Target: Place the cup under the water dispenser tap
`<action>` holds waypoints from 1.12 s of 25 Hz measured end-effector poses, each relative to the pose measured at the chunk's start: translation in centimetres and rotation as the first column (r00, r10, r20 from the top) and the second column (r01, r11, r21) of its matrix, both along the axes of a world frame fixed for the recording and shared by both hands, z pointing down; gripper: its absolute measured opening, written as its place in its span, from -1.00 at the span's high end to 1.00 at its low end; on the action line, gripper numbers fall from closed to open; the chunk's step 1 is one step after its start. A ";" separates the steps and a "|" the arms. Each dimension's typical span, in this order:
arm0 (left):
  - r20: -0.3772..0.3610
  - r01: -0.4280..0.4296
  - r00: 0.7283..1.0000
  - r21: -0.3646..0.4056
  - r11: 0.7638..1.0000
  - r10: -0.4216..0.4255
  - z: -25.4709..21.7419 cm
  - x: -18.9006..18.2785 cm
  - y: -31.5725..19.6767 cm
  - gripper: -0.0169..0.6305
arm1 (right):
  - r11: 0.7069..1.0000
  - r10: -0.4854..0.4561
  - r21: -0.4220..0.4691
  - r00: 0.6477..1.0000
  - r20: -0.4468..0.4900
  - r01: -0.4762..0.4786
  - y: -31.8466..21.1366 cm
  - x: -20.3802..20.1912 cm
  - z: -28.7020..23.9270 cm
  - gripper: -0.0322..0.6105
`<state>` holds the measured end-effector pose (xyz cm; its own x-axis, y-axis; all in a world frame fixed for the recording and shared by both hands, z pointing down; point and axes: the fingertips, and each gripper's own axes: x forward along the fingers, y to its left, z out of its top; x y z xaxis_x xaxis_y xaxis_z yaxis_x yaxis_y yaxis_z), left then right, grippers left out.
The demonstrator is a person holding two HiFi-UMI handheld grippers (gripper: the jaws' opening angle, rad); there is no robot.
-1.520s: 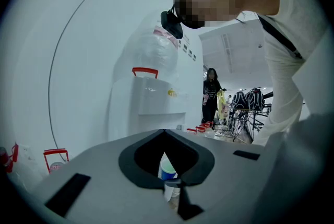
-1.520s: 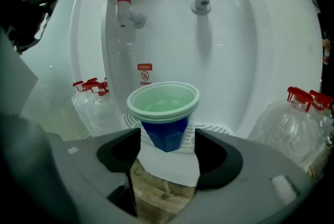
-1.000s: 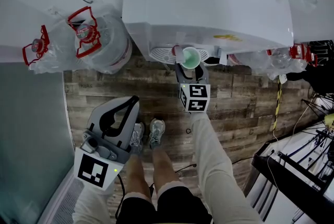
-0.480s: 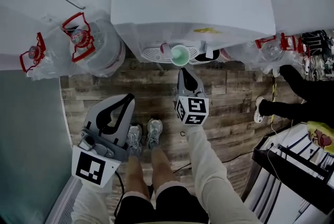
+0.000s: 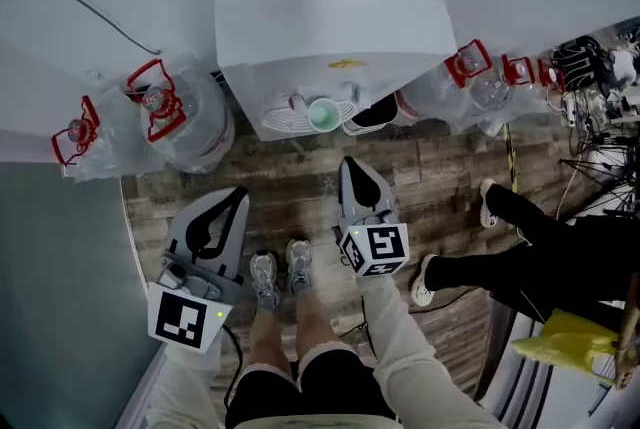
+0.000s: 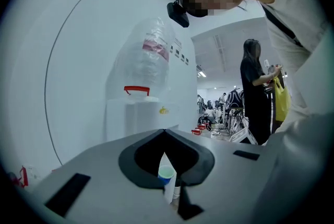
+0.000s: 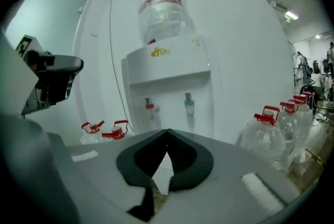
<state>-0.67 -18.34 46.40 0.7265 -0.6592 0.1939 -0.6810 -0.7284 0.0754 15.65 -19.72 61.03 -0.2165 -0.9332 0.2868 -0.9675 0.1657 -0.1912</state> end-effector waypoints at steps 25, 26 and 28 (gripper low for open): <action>-0.054 -0.095 0.993 0.167 0.981 0.106 -20.1 -2.3 8.0 0.93 | 0.975 0.060 0.216 0.996 -0.063 -0.045 13.1 -2.7 -29.7 0.87; -0.060 -0.099 0.992 0.173 0.980 0.111 -20.7 -2.4 8.3 0.93 | 0.975 0.058 0.220 0.995 -0.078 -0.039 13.5 -2.9 -30.4 0.87; -0.073 -0.105 0.990 0.179 0.978 0.119 -22.0 -2.5 8.8 0.93 | 0.973 0.060 0.229 0.994 -0.089 -0.038 14.3 -3.3 -31.8 0.87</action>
<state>-3.16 -9.56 24.41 0.8063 -0.5912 0.0199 -0.5912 -0.8065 -0.0067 12.34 -5.45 29.24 -0.1512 -0.9849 0.0839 -0.9873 0.1464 -0.0612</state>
